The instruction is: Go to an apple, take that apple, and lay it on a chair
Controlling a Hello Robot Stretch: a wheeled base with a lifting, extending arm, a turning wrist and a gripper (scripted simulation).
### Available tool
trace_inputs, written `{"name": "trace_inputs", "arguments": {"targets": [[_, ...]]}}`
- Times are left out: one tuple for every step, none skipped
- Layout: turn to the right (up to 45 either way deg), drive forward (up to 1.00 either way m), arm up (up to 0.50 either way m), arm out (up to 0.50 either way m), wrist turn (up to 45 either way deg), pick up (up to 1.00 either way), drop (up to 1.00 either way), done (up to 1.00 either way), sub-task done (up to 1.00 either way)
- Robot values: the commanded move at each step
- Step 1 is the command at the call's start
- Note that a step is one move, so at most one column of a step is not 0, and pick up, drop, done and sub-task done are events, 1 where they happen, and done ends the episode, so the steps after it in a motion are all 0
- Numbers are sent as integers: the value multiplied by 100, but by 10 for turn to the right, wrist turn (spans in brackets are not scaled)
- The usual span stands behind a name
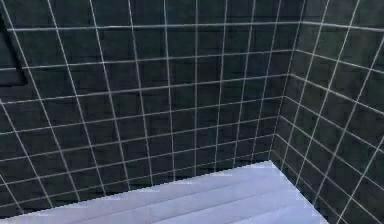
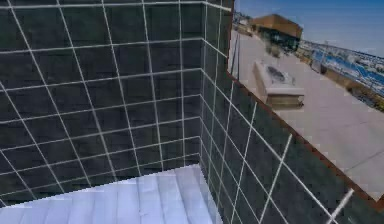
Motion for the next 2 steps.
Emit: {"name": "trace_inputs", "arguments": {"targets": [[-420,0,0,0,0,0,0,0,0],[0,65,0,0,0,0,0,0,0]]}}
